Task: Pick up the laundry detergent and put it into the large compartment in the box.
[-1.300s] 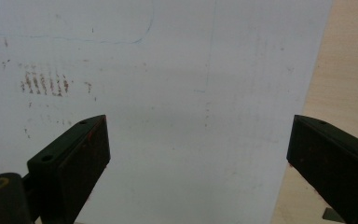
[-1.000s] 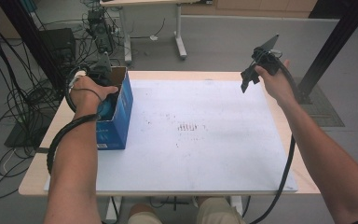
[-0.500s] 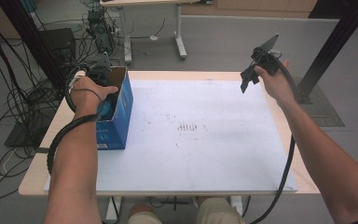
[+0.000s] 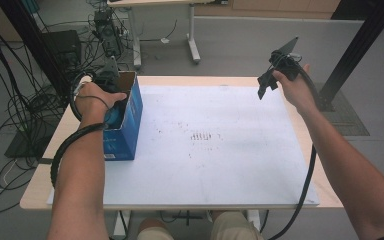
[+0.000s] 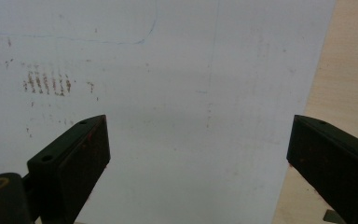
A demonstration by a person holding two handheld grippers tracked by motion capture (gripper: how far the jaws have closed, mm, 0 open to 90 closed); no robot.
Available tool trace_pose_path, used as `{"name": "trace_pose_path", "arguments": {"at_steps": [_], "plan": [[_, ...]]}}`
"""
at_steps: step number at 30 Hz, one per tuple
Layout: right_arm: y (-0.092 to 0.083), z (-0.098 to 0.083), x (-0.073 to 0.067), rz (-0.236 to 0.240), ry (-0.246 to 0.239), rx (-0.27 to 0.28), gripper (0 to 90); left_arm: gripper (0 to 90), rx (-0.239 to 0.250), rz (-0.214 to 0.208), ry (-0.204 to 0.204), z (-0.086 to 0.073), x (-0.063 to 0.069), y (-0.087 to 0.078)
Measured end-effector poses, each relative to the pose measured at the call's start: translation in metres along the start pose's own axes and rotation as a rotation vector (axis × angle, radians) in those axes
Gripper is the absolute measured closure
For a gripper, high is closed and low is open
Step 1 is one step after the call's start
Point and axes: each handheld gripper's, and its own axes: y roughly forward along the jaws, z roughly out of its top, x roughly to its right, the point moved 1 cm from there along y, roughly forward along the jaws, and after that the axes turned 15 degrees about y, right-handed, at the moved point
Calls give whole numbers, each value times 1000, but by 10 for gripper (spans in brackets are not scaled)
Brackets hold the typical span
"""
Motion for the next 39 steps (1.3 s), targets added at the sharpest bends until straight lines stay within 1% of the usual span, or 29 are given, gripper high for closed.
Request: {"name": "trace_pose_path", "arguments": {"at_steps": [24,39], "plan": [[0,-1,-2,2,-5,-1,57,369,-1,2,1,0,1,2],[1,-1,-2,-1,-4,-3,57,361,-3,-5,0,-1,-1,3]]}}
